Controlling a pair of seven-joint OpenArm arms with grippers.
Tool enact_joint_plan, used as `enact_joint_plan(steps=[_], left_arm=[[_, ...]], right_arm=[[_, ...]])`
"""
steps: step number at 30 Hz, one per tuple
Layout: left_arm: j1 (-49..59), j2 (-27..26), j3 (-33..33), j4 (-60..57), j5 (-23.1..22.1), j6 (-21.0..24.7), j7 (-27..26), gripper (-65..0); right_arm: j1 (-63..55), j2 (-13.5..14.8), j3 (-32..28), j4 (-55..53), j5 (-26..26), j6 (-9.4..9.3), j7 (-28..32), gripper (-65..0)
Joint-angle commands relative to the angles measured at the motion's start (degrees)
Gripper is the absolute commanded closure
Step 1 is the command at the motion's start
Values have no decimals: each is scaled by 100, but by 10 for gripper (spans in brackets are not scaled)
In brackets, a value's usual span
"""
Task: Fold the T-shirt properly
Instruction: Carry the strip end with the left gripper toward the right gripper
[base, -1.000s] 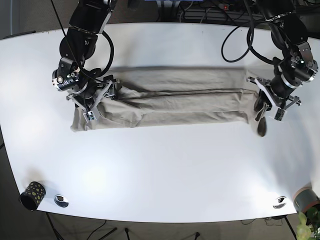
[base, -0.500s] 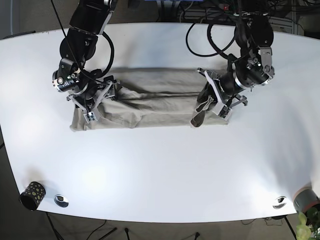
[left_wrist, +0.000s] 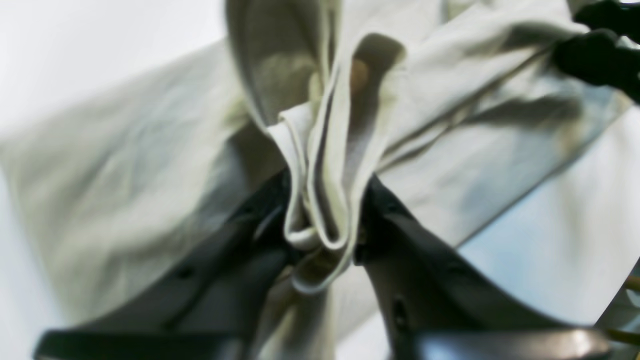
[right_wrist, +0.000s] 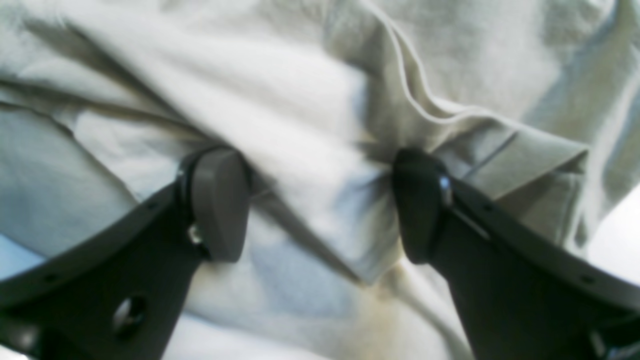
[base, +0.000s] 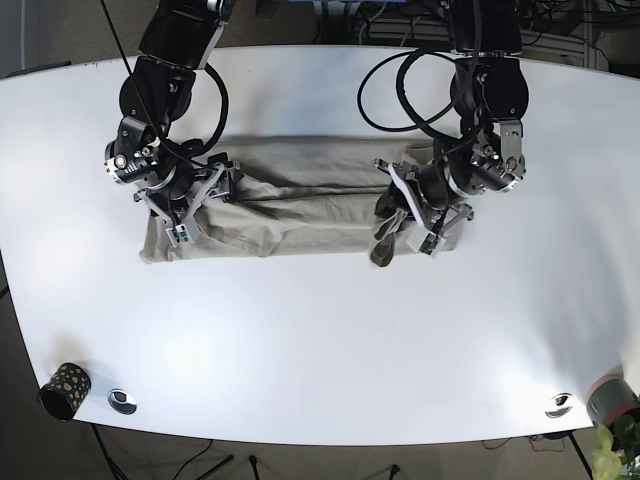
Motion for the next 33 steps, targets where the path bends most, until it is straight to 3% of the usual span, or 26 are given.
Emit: enact_joint_plan(steps=[1,4,5,12,18,24,29,33], left_arm=[[-61,24,87,95,-140,-7,-108,-275],[-52,42,123,148,-148,55,-108,-456],[-43,50,158,262,-166,151,-108,-488],[-25,42,1002,992,-140,309,50,-486],[-61,-90,1160,1458,-148,90,411,-486],[-61,-222,219,1378,-184,-86,411,-485],[1,-442,-343,1159,-184,-86,411,-485],[106,-495,-616,974,-184,-86,411,-483]], right_arm=[[82,27,-14,48,25,-1,-24,-422],[91,27,-14,48,25,-1,-24,-422],[91,27,-23,48,25,-1,-24,-422],[91,27,-23,39,25,-1,-24,-422],[99,27,-23,75,25,-1,-24,-422],[214,10,4,417,43,-1,-86,-422],[451,-8,48,831,465,-1,-499,-423],[750,36,646,866,887,-1,-938,-423]])
